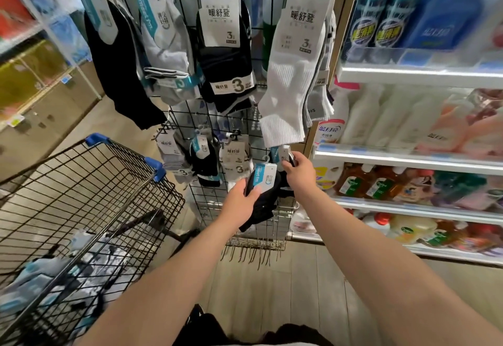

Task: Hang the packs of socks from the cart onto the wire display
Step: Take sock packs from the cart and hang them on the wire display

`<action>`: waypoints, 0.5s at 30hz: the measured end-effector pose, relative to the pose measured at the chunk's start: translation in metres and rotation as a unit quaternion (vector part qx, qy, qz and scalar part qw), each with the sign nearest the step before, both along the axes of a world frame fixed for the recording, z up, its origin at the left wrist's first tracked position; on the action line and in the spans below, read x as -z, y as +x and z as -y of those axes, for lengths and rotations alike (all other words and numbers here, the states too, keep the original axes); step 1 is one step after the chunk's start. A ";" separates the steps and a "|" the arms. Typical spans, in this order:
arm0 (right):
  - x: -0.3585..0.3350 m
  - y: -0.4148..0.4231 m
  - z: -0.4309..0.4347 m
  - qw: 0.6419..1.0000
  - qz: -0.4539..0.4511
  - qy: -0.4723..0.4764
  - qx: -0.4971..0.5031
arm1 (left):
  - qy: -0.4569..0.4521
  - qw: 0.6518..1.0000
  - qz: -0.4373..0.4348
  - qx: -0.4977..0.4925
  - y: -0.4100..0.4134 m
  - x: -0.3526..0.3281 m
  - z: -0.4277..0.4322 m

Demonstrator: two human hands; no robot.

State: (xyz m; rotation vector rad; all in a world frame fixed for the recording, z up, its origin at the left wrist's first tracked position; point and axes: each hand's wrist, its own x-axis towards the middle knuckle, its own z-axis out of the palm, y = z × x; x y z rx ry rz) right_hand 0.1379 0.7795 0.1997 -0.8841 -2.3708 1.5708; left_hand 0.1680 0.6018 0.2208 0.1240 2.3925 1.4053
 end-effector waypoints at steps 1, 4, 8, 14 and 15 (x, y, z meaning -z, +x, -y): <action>0.002 -0.002 -0.001 1.000 0.001 -0.008 -0.006 | 0.001 1.000 -0.001 0.002 -0.001 0.002 0.000; 0.002 -0.002 0.002 1.000 0.007 -0.016 -0.017 | 0.010 1.000 -0.006 0.010 -0.001 0.007 0.000; 0.001 0.017 0.012 0.999 -0.035 0.005 0.033 | 0.030 0.999 -0.005 0.010 0.001 0.012 0.000; -0.012 0.076 0.037 0.975 -0.103 -0.197 -0.025 | 0.047 0.999 -0.001 0.018 0.005 0.015 -0.002; -0.011 0.081 0.039 0.972 -0.100 -0.207 -0.052 | 0.051 0.998 -0.001 0.019 0.006 0.014 -0.004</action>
